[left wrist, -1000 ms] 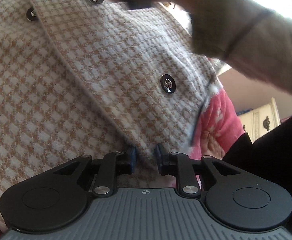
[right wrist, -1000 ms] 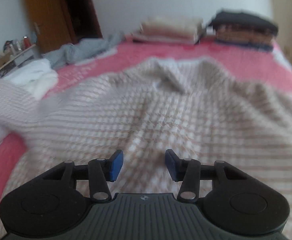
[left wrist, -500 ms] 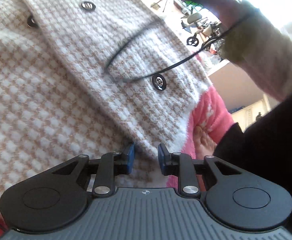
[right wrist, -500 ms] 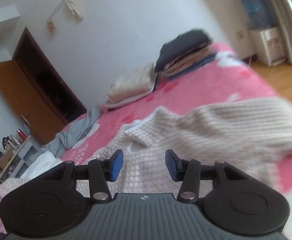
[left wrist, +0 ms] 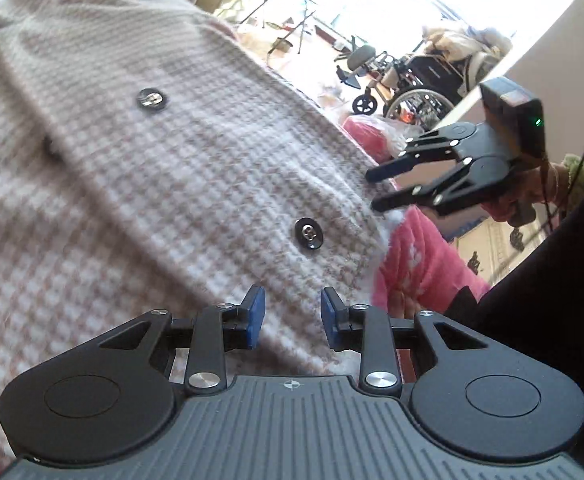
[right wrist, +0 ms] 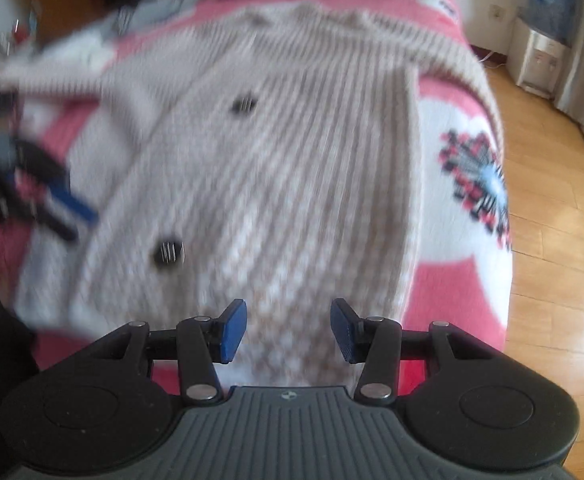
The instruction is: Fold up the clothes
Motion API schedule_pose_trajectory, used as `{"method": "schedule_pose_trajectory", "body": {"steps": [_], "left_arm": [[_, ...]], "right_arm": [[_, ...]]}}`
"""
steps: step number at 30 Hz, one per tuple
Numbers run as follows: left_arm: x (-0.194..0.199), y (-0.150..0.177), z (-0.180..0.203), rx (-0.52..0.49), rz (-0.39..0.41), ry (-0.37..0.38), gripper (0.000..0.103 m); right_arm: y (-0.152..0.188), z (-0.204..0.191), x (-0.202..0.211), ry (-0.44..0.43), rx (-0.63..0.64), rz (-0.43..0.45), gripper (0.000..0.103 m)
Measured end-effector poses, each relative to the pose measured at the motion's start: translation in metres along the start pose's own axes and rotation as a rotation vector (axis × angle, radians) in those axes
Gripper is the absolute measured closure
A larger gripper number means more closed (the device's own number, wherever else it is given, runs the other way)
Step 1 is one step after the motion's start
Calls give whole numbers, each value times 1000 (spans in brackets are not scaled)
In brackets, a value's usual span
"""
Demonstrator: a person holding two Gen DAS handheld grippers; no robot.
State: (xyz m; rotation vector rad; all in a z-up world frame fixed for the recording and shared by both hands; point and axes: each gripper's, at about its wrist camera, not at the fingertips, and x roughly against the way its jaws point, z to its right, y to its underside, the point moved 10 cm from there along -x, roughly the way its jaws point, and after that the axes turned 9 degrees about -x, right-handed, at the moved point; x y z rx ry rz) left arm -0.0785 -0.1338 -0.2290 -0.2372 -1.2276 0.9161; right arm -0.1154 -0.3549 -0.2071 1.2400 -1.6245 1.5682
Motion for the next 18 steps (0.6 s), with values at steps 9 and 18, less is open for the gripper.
{"method": "schedule_pose_trajectory", "body": {"steps": [9, 18], "left_arm": [[-9, 13, -2, 28, -89, 23, 72], [21, -37, -36, 109, -19, 3, 72]], "right_arm": [[-46, 123, 22, -30, -496, 280, 38], [-107, 283, -59, -445, -1467, 471, 31]]}}
